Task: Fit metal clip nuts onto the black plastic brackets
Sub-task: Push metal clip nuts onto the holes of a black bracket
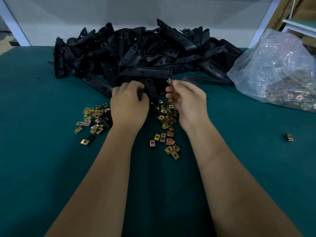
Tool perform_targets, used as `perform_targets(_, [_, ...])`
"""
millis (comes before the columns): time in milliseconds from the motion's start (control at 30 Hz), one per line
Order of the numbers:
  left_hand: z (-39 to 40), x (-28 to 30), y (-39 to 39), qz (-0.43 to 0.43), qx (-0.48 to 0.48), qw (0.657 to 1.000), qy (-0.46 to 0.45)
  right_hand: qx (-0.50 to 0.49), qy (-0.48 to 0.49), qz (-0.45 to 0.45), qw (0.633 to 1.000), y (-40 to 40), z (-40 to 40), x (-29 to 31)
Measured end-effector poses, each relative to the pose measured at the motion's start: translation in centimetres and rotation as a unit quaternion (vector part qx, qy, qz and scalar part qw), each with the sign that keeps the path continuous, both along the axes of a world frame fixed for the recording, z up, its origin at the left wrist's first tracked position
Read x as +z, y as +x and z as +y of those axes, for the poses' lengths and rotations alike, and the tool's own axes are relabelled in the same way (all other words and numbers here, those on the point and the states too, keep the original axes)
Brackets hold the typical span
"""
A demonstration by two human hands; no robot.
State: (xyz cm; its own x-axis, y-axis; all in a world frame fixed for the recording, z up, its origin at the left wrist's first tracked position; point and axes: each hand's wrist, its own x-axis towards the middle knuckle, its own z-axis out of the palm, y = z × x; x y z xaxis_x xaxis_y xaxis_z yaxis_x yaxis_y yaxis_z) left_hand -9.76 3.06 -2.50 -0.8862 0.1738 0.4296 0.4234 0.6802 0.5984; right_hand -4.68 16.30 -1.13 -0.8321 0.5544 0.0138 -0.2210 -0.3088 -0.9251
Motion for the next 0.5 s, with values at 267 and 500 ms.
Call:
perform_targets(267, [0.35,-0.48,-0.10,-0.061,0.002,0.986,-0.157,0.018,-0.064,0.036,0.997,0.07,0.28,0.07])
perform_targets(500, [0.22,-0.63,-0.28,-0.017,-0.018,0.992,-0.125,0.024,-0.067,0.047,0.996,0.01,0.16,0.21])
